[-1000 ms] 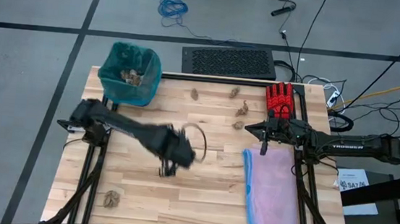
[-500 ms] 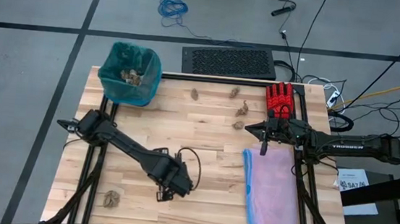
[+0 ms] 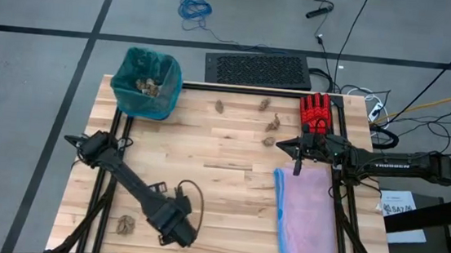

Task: Place trash/remove bag and relplace
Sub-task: Put the brown napkin into the black trash bin

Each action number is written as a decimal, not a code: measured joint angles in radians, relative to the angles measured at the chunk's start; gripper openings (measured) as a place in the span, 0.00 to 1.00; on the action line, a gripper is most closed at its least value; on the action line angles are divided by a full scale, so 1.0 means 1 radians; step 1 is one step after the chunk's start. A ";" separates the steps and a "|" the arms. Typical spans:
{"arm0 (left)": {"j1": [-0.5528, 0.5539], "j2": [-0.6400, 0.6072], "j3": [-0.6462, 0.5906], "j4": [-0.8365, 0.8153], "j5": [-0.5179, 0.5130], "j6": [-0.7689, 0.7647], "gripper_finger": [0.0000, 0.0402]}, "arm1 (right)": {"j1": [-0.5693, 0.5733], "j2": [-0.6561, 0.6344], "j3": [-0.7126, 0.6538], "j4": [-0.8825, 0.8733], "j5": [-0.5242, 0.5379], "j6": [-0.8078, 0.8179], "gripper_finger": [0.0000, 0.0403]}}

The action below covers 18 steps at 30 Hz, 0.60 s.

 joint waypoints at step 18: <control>-0.190 0.004 -0.396 0.297 0.345 -0.073 0.29 | 0.000 0.000 0.000 0.002 0.000 0.000 0.00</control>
